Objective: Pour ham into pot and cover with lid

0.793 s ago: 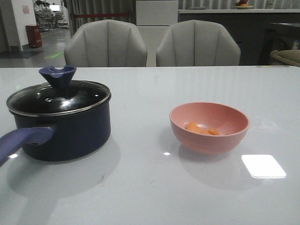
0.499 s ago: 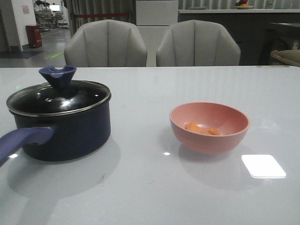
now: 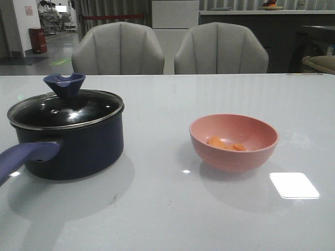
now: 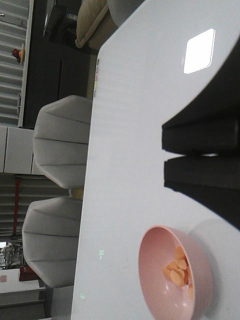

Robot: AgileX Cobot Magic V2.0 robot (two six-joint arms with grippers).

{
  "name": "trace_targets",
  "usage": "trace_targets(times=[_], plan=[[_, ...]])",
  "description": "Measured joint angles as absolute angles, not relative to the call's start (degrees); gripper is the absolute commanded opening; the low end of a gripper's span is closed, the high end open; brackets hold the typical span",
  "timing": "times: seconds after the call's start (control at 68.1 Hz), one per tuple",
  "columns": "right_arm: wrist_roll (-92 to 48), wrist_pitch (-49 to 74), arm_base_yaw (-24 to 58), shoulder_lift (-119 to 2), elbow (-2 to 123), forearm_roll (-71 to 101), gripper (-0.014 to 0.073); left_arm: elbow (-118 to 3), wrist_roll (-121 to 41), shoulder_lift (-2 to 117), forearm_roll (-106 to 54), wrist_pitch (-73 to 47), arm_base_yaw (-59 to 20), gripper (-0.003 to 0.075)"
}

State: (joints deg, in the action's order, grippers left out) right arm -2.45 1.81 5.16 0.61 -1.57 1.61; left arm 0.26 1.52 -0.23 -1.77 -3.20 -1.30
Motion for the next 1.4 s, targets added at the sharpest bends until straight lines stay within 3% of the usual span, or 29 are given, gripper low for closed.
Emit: trace_targets(times=[0.353,0.499,0.749,1.043,1.117,1.205,1.337,1.396], plan=[[-2.45,1.81,5.16,0.61,-1.57,1.61,0.0165,-0.33,1.52,-0.23,-3.86,14.88,-1.30,0.0112],[-2.45,1.81,5.16,0.61,-1.57,1.61,0.0165,-8.31,1.52,0.26,-3.91,4.98,-1.30,0.0112],[-2.45,1.81,5.16,0.61,-1.57,1.61,0.0165,-24.93,1.52,11.85,-3.91,-16.41,-1.30,0.0112],[-2.45,1.81,5.16,0.61,-1.57,1.61,0.0165,-26.32,1.52,18.74,-4.00,-19.64,-1.30,0.0127],[-2.45,1.81,5.16,0.61,-1.57,1.61,0.0165,-26.32,1.52,19.77,-4.00,-20.43,-1.30,0.0180],[-2.45,1.81,5.16,0.61,-1.57,1.61,0.0165,-26.32,1.52,21.15,-4.00,-22.38,-1.30,0.0336],[-2.45,1.81,5.16,0.61,-1.57,1.61,0.0165,-26.32,1.52,23.16,-4.00,-23.86,-1.30,0.0633],[-2.45,1.81,5.16,0.61,-1.57,1.61,0.0165,-26.54,1.52,24.07,-4.00,-24.30,-1.30,0.0684]])
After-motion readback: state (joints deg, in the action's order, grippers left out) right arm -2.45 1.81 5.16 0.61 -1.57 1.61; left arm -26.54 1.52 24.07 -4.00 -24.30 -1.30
